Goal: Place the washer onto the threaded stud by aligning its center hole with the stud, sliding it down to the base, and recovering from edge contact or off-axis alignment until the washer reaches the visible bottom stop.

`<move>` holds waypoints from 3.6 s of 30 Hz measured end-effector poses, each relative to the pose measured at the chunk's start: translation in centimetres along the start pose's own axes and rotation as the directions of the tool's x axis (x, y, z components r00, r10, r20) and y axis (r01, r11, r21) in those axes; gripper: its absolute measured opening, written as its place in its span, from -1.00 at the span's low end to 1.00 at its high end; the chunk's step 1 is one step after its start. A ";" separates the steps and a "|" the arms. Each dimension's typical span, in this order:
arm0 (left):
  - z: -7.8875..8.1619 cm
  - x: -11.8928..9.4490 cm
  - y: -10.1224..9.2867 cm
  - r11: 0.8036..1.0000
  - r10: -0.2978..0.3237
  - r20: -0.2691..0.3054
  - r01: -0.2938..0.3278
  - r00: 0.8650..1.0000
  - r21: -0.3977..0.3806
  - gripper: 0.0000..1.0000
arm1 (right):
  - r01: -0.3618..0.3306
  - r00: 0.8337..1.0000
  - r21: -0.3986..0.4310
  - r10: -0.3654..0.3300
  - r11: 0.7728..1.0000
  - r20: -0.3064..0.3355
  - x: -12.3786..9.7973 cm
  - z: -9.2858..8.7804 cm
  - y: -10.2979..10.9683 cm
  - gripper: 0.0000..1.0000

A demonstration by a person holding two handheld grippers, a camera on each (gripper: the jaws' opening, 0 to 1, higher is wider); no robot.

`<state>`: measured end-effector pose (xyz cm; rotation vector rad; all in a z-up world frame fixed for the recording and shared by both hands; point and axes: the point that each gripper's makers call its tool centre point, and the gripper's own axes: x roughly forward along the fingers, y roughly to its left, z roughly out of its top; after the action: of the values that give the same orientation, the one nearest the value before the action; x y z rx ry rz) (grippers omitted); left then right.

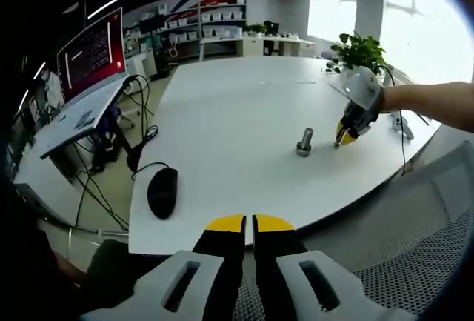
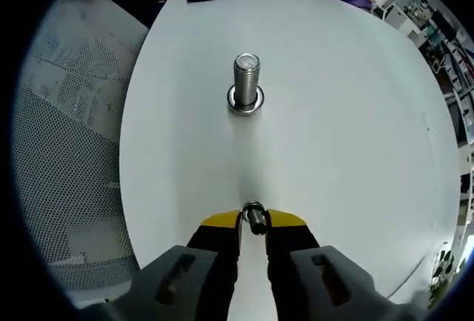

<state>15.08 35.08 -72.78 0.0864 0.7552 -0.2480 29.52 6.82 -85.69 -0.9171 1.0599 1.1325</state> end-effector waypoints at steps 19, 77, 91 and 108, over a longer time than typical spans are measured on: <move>0.0 0.0 0.0 1.000 0.000 -0.004 0.000 1.000 0.001 -0.98 | 0.038 0.992 0.232 -0.065 0.972 0.108 -1.9 -4.3 -1.9 -0.42; 0.1 0.0 0.0 1.000 0.002 0.002 -0.002 1.000 -0.004 -0.98 | 0.064 0.940 0.503 -0.222 0.862 0.260 -2.3 -5.3 -4.0 -0.73; 0.2 0.0 0.1 1.000 0.002 0.009 -0.002 1.000 -0.004 -0.98 | -0.007 0.892 0.474 -0.209 0.881 0.402 -6.6 -0.6 -1.6 -0.73; 0.3 -0.1 0.1 1.000 0.004 0.023 -0.004 1.000 -0.009 -0.98 | 0.034 0.970 0.263 -0.096 0.964 0.224 -6.1 1.0 -0.5 -0.73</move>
<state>15.30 35.17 -72.50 0.0764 0.7328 -0.2410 29.67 6.14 -79.54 -0.5916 0.9482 0.9930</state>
